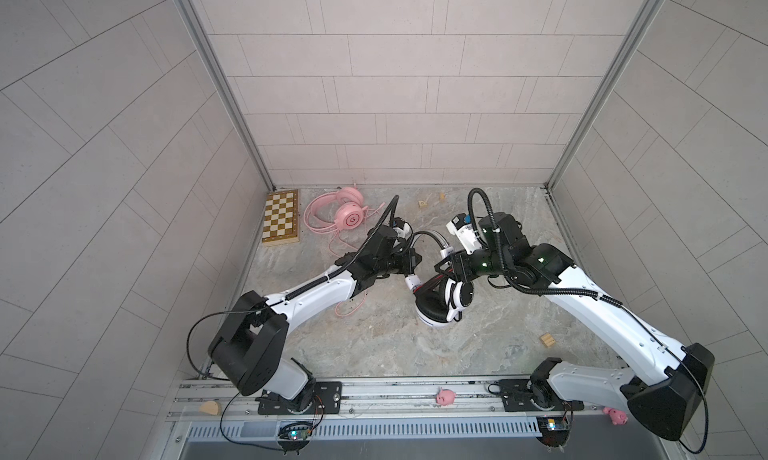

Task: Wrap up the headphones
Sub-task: 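Grasp the white headband with the right gripper while the left gripper releases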

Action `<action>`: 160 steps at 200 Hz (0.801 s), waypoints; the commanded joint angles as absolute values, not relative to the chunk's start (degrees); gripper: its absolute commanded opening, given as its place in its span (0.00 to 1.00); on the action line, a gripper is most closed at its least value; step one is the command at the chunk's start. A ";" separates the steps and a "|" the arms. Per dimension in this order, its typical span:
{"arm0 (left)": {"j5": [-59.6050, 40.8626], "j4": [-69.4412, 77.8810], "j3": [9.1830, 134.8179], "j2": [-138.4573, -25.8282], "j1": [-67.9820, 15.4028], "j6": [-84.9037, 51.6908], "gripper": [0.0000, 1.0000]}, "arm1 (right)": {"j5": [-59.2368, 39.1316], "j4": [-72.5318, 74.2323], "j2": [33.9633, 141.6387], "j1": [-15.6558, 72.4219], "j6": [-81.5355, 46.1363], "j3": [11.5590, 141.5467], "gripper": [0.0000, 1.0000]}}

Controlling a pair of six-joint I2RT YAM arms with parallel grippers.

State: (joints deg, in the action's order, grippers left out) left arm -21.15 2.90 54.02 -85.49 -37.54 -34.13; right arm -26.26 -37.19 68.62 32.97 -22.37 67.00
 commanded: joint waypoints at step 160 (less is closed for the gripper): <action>-23.70 -13.63 53.96 -73.39 -22.34 -29.55 0.74 | -31.85 -22.13 78.48 7.72 -24.52 64.01 0.06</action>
